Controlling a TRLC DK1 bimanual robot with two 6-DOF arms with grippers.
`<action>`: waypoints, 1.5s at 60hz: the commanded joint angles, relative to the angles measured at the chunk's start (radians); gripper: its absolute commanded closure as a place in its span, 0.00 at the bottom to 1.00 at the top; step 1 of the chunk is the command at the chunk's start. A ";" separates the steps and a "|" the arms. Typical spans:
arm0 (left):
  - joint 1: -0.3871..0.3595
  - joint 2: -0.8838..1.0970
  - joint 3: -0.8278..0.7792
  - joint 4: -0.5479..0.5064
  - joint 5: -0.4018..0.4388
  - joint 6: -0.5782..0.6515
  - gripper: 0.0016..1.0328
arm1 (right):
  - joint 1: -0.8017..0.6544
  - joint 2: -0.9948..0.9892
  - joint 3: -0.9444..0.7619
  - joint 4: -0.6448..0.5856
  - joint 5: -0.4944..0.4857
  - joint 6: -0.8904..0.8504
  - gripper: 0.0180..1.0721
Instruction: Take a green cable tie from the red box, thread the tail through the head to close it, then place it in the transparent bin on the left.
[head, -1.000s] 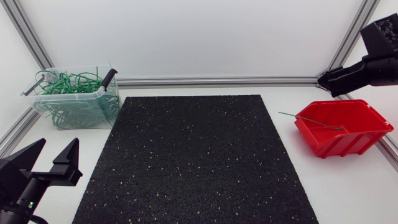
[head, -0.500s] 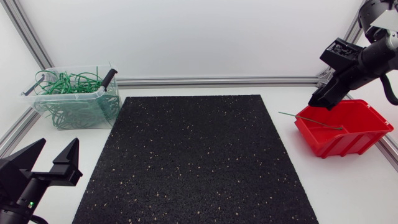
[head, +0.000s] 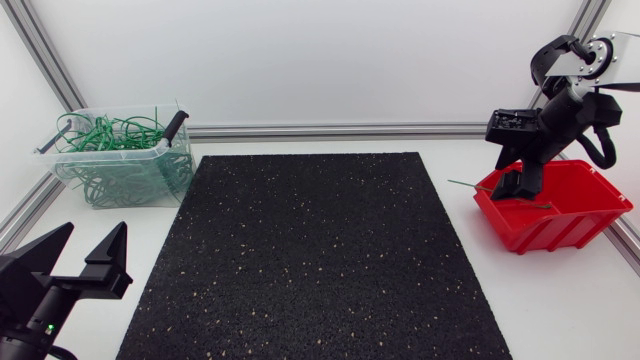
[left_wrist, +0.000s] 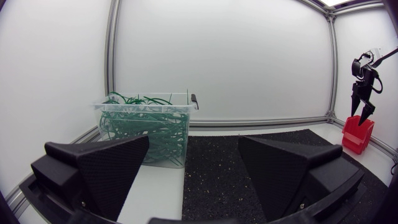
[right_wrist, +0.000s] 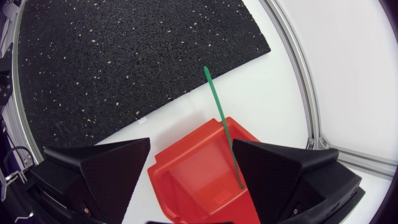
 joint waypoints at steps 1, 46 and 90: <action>-0.009 -0.003 -0.037 -0.026 -0.009 0.000 0.03 | -0.009 0.023 -0.016 0.030 0.005 -0.074 0.11; -0.008 0.001 -0.037 -0.026 -0.009 0.003 0.03 | 0.042 0.155 -0.185 0.455 0.135 -0.117 0.41; -0.009 0.001 -0.037 -0.029 -0.009 0.003 0.03 | 0.116 -0.089 -0.395 0.703 0.216 -0.114 0.94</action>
